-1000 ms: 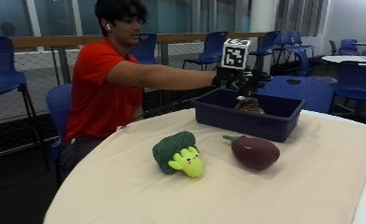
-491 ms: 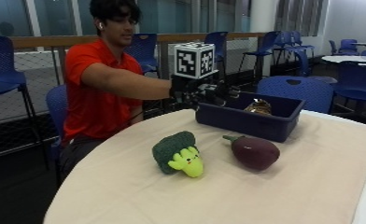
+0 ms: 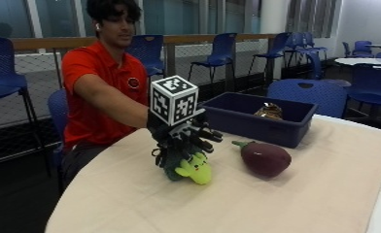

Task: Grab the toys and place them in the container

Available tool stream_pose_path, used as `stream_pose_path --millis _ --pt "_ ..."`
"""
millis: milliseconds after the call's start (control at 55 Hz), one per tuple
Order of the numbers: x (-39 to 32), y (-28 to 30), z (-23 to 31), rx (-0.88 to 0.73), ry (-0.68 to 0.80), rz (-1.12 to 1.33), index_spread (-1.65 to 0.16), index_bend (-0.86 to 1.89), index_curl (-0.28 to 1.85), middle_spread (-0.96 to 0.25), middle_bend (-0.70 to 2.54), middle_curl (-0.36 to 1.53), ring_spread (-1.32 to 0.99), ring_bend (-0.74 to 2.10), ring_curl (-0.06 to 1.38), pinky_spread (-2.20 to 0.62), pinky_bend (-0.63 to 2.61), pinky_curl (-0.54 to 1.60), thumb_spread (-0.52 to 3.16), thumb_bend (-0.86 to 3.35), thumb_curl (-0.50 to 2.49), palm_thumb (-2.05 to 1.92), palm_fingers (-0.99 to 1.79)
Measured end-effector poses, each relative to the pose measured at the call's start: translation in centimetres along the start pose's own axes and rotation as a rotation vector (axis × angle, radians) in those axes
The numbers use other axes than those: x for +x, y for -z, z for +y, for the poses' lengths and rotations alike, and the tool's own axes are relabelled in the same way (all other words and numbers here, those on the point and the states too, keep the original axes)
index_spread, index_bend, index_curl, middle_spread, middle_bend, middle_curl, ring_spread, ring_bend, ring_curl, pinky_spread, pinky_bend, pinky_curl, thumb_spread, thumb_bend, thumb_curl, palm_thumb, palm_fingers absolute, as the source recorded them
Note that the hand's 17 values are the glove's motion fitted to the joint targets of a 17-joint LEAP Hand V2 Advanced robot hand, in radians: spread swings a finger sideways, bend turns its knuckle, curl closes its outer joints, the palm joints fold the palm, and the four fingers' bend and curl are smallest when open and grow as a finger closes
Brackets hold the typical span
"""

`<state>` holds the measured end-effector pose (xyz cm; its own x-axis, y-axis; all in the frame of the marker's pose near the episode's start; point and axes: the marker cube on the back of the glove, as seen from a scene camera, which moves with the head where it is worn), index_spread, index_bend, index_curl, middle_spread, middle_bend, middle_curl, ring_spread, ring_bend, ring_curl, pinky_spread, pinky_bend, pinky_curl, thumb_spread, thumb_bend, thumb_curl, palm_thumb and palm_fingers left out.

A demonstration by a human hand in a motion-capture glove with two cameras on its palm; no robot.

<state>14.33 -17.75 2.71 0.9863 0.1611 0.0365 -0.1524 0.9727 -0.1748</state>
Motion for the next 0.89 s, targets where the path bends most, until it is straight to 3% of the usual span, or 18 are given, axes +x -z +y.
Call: stream_pose_path --millis 164,291,436,655,891 --pt "0.2 -3.7 -1.2 -0.132 -0.017 0.125 -0.33 0.11 0.18 -0.03 0.08 0.18 0.08 0.17 0.18 0.14 1.34 0.39 0.89 -0.09 0.21 -0.11 -0.29" --pt "0.2 -3.6 -1.6 -0.09 -0.022 0.144 -0.4 0.32 0.25 -0.04 -0.01 0.1 0.03 0.61 0.29 -0.02 1.22 0.36 1.08 0.02 0.25 0.06 0.07" --pt "-0.1 -3.4 -1.8 0.066 -0.015 0.13 -0.41 0.47 0.31 -0.1 0.07 0.05 -0.14 0.88 0.36 -0.25 1.29 0.35 1.25 0.15 0.33 0.29 0.38" --pt "-1.8 0.0 -0.4 0.174 0.02 0.02 -0.42 0.47 0.38 -0.23 0.32 0.15 -0.38 1.09 0.45 -0.4 1.17 0.35 1.06 0.28 0.52 0.64 0.85" --pt "-8.4 7.0 1.4 0.23 0.111 0.063 -0.44 0.48 0.48 -0.32 0.37 0.21 -0.45 1.1 0.49 -0.44 1.07 0.37 0.84 0.26 0.66 0.68 0.92"
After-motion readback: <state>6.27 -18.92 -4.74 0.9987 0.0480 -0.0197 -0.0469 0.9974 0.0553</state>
